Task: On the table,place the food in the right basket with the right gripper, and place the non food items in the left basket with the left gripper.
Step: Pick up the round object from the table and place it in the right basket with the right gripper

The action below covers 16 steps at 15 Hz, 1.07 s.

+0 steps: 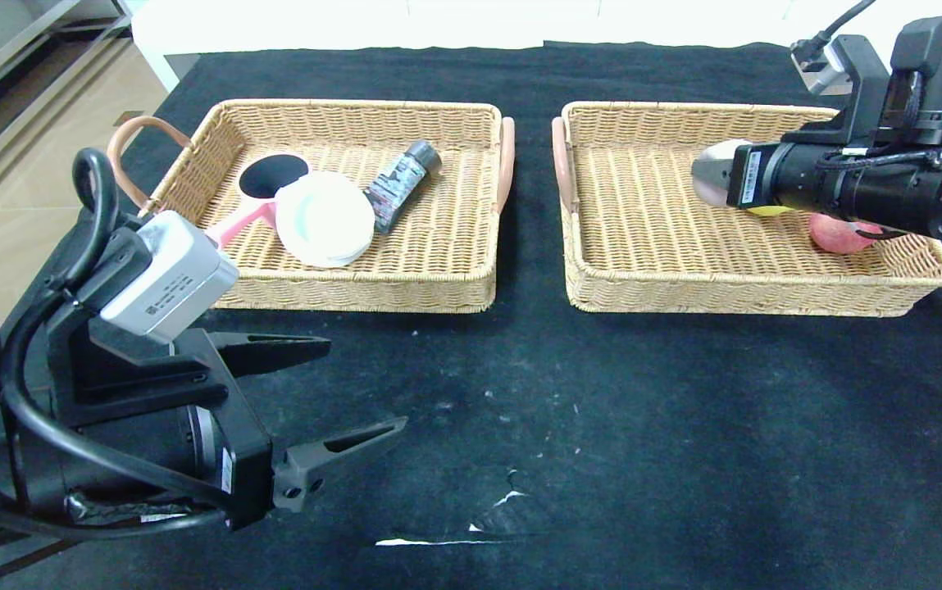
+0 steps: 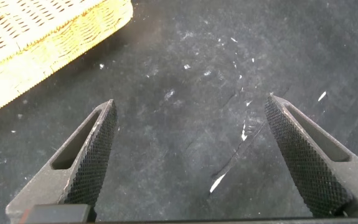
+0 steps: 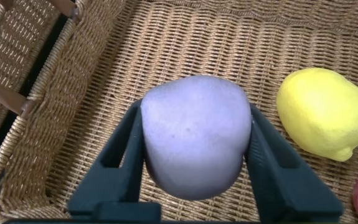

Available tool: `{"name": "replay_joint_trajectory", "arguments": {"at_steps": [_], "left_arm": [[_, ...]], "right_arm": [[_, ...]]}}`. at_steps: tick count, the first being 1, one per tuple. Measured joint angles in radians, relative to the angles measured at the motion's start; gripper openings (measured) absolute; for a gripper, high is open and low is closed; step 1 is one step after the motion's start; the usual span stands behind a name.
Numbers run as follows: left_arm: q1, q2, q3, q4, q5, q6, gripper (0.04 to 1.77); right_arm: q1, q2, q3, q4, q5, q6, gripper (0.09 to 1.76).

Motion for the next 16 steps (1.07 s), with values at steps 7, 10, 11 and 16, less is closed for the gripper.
{"name": "replay_joint_trajectory", "arguments": {"at_steps": [7, 10, 11, 16], "left_arm": [[0.0, 0.0, 0.0, 0.0, 0.0, 0.0, 1.72], [0.0, -0.001, -0.002, -0.002, 0.0, 0.0, 1.72], [0.0, -0.003, -0.003, -0.002, 0.001, 0.0, 1.72], [0.001, -0.021, -0.009, -0.004, 0.01, -0.006, 1.72]], "right_arm": [[0.0, 0.006, 0.008, -0.001, -0.001, 0.0, 1.45], [0.002, -0.009, 0.025, 0.003, -0.001, 0.0, 1.53], [0.005, -0.024, 0.034, 0.009, -0.001, -0.001, 1.55], [0.038, -0.172, 0.119, 0.079, 0.0, -0.002, 1.63]]}}
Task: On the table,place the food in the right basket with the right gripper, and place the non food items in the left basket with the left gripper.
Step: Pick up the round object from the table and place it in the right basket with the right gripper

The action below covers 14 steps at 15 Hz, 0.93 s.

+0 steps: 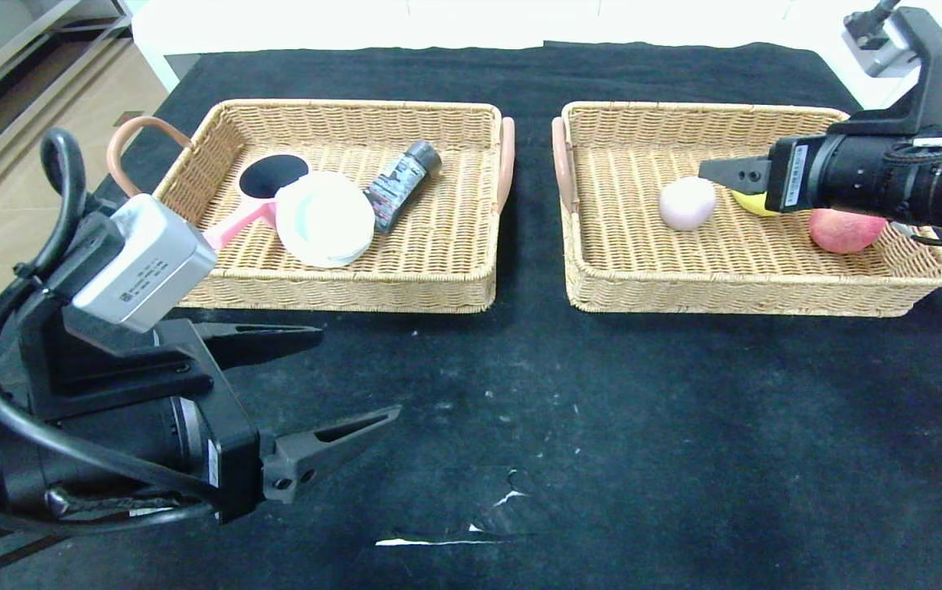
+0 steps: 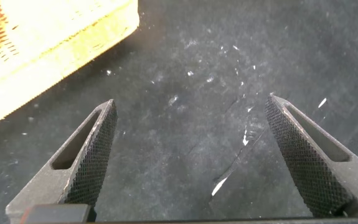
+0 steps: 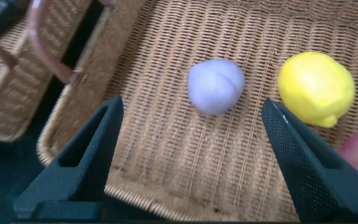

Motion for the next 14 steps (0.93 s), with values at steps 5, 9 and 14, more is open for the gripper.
{"name": "replay_joint_trajectory", "arguments": {"at_steps": [5, 9, 14], "left_arm": [[0.0, -0.057, -0.009, 0.004, 0.003, -0.003, 1.72], [0.011, -0.15, 0.007, 0.02, 0.057, -0.004, 1.72], [0.07, -0.339, 0.023, 0.181, 0.082, -0.024, 1.72]], "right_arm": [[0.03, -0.23, 0.24, 0.023, -0.001, -0.001, 1.67], [0.04, -0.437, 0.43, 0.037, -0.002, -0.07, 1.68], [0.052, -0.717, 0.557, 0.2, -0.005, -0.1, 1.7]]}}
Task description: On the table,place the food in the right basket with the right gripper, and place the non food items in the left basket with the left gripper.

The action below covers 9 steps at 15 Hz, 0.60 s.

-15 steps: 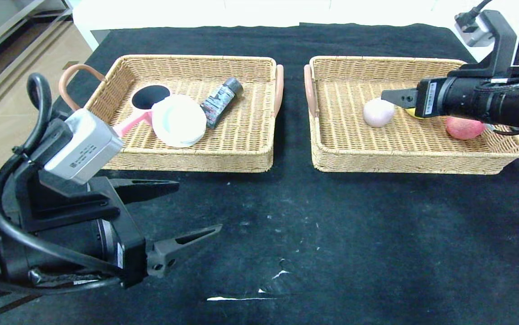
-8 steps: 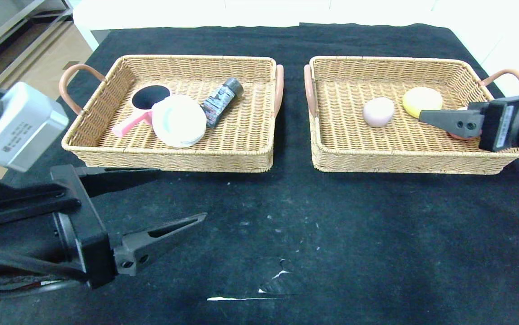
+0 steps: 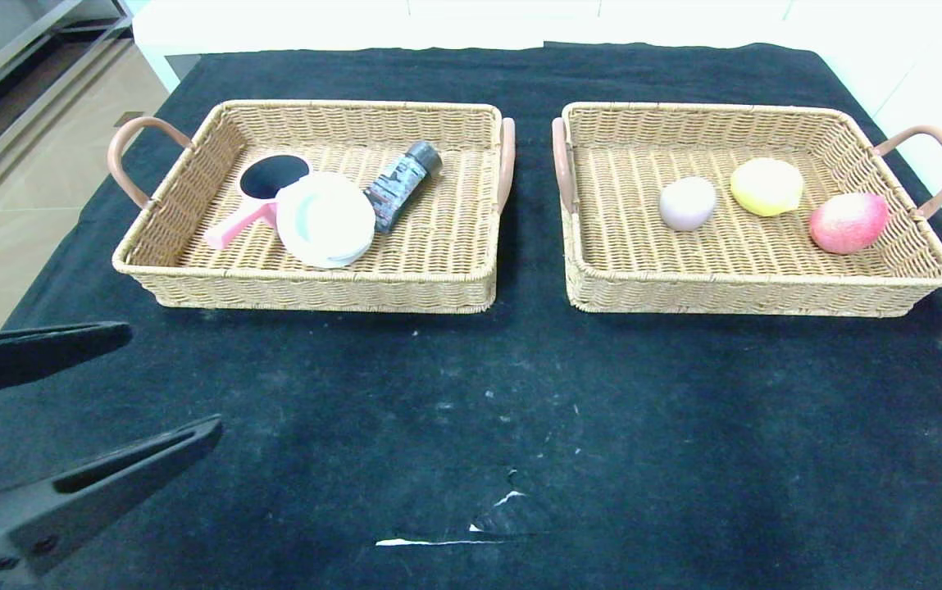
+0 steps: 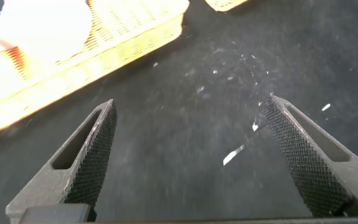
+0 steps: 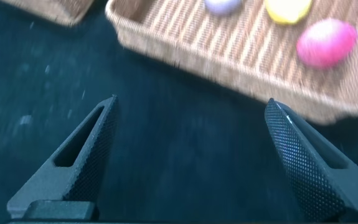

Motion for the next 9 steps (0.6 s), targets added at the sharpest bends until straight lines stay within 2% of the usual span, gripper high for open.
{"name": "replay_joint_trajectory", "arguments": {"at_steps": [4, 7, 9], "left_arm": [[0.036, -0.185, 0.003, 0.144, 0.013, -0.042, 1.72], [0.085, -0.318, 0.003, 0.222, 0.057, -0.046, 1.72], [0.172, -0.383, 0.005, 0.233, 0.06, -0.047, 1.72]], "right_arm": [[-0.035, -0.224, 0.046, 0.176, -0.004, 0.0, 1.7], [-0.197, -0.387, 0.069, 0.288, -0.003, 0.003, 1.7], [-0.295, -0.488, 0.08, 0.336, 0.014, 0.005, 1.7]]}}
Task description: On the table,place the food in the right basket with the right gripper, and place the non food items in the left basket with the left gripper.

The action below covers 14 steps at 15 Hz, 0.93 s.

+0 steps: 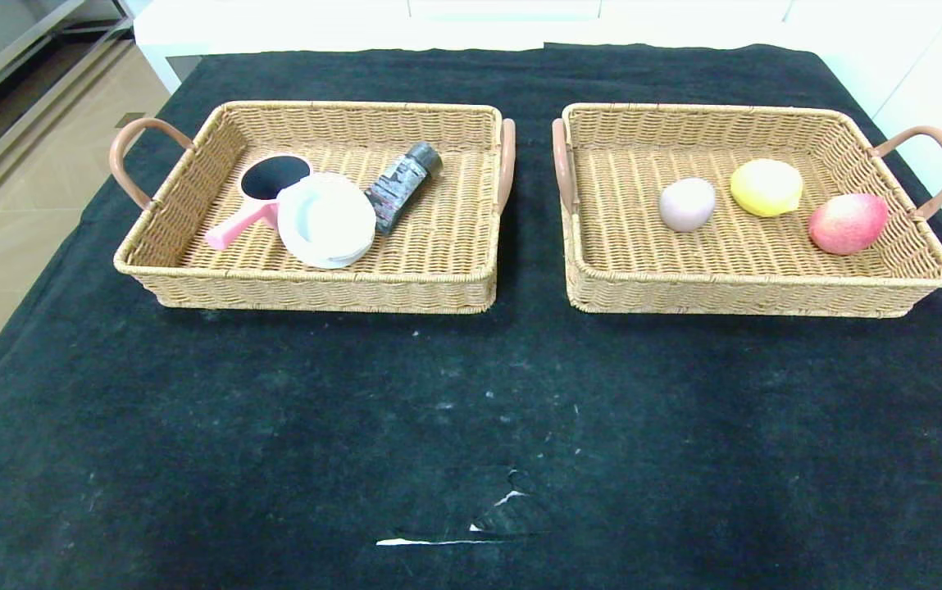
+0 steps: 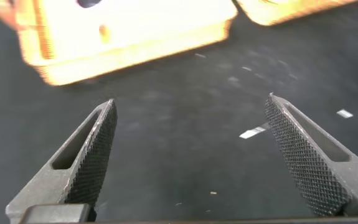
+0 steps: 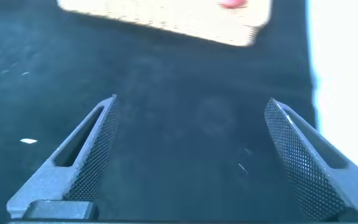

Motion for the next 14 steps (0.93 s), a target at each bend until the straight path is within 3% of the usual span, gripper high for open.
{"name": "replay_joint_trajectory", "arguments": {"at_steps": [4, 9, 10, 12, 14], "left_arm": [[0.142, -0.123, -0.003, 0.091, -0.014, 0.001, 1.72], [0.193, -0.212, 0.038, 0.114, 0.038, 0.004, 1.72], [0.214, -0.216, 0.038, 0.113, 0.027, 0.006, 1.72], [0.287, -0.224, 0.031, 0.112, -0.054, 0.006, 1.72], [0.319, -0.254, 0.049, 0.115, -0.085, 0.006, 1.72]], "right_arm": [[-0.051, -0.203, 0.02, 0.141, 0.04, 0.001, 1.7], [-0.049, -0.353, 0.095, 0.154, 0.048, 0.002, 1.7], [-0.049, -0.369, 0.116, 0.148, 0.045, 0.001, 1.7], [-0.048, -0.39, 0.142, 0.111, 0.044, 0.002, 1.7], [-0.048, -0.413, 0.161, 0.081, 0.036, 0.001, 1.7]]}}
